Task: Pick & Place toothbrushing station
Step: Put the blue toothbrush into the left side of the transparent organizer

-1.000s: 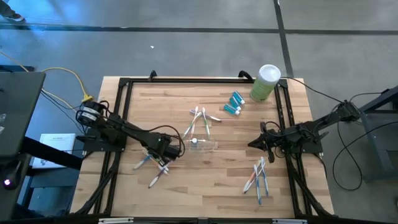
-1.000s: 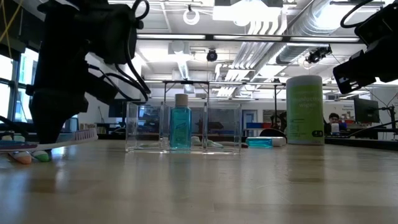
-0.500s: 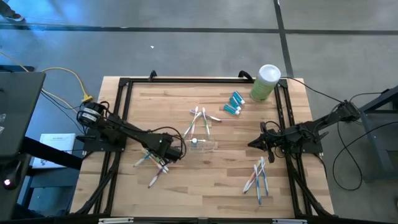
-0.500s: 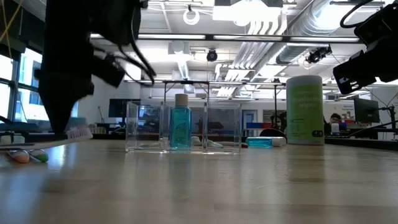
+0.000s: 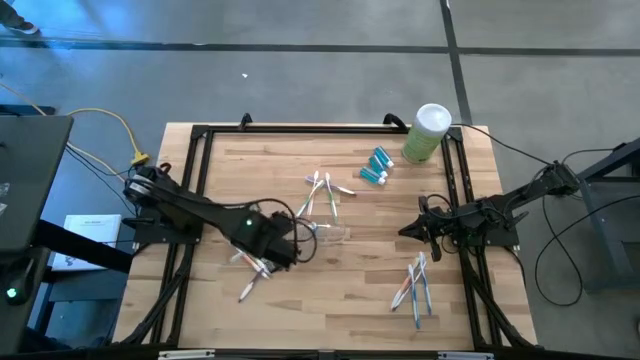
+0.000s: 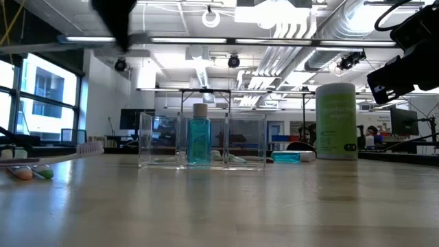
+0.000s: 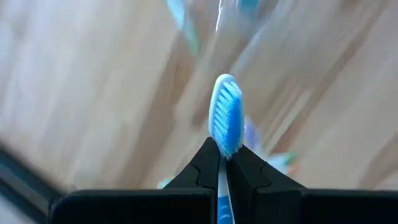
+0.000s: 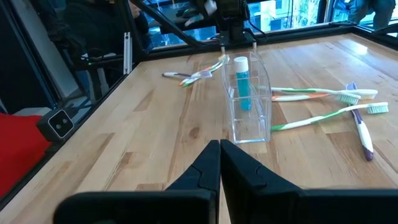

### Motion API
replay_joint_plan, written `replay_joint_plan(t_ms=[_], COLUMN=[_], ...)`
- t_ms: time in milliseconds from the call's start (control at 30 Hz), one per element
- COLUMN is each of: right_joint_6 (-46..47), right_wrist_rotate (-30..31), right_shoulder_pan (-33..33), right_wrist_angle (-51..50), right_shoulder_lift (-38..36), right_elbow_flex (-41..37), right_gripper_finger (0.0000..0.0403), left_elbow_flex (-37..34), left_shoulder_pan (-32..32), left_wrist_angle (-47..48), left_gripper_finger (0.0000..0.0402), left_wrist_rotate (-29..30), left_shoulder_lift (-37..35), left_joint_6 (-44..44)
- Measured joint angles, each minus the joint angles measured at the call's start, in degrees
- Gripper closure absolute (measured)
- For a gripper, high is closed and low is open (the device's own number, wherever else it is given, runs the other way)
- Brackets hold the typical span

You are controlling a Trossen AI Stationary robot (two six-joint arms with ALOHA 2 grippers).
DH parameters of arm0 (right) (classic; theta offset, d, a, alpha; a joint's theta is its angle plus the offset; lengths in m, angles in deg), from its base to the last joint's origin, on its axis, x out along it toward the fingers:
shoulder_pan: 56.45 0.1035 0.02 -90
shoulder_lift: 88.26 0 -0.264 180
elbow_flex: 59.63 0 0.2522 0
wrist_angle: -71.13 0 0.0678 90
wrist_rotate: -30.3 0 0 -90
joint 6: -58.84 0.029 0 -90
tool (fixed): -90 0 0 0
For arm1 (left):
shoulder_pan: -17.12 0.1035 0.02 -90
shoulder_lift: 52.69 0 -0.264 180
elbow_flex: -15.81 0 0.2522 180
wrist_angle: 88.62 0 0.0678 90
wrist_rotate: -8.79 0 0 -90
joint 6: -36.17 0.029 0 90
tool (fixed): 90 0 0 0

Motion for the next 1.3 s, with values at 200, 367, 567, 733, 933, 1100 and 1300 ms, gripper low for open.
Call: replay_joint_plan(t_ms=[200, 367, 567, 733, 933, 1100, 1300], right_joint_6=[0.14, 0.12, 0.10, 0.08, 0.18, 0.29, 0.12], right_wrist_rotate=[0.15, 0.15, 3.12, 7.10, 7.26, 7.02, 7.47], right_shoulder_pan=[0.00, 0.00, -0.01, -0.02, -0.02, -0.02, -0.02], right_wrist_angle=[0.55, 0.59, 1.96, 2.98, 3.06, 2.85, 2.86], right_shoulder_lift=[0.00, -0.01, -0.02, -0.02, -0.02, -0.02, -0.02], right_elbow_flex=[-0.02, -0.01, -0.02, 0.00, -0.02, -0.02, -0.02], right_gripper_finger=[0.0400, 0.0400, 0.0400, 0.0400, 0.0400, 0.0400, 0.0400], left_elbow_flex=[2.21, 0.87, -0.95, -6.36, -12.75, -22.41, -35.41], left_shoulder_pan=[-3.15, -4.38, -3.68, -0.24, 3.10, 3.98, 3.16], left_wrist_angle=[-12.63, -20.58, -31.63, -40.00, -49.72, -56.79, -81.16], left_gripper_finger=[0.0398, 0.0398, 0.0398, 0.0398, 0.0398, 0.0398, 0.0398], left_wrist_rotate=[25.73, 36.47, 43.45, 38.82, 28.95, 28.01, 21.44], left_shoulder_lift=[0.09, 0.50, 0.48, 0.07, -3.24, -10.02, -18.01], left_joint_6=[8.45, 14.81, 13.82, 19.77, 23.80, 23.37, 34.04])
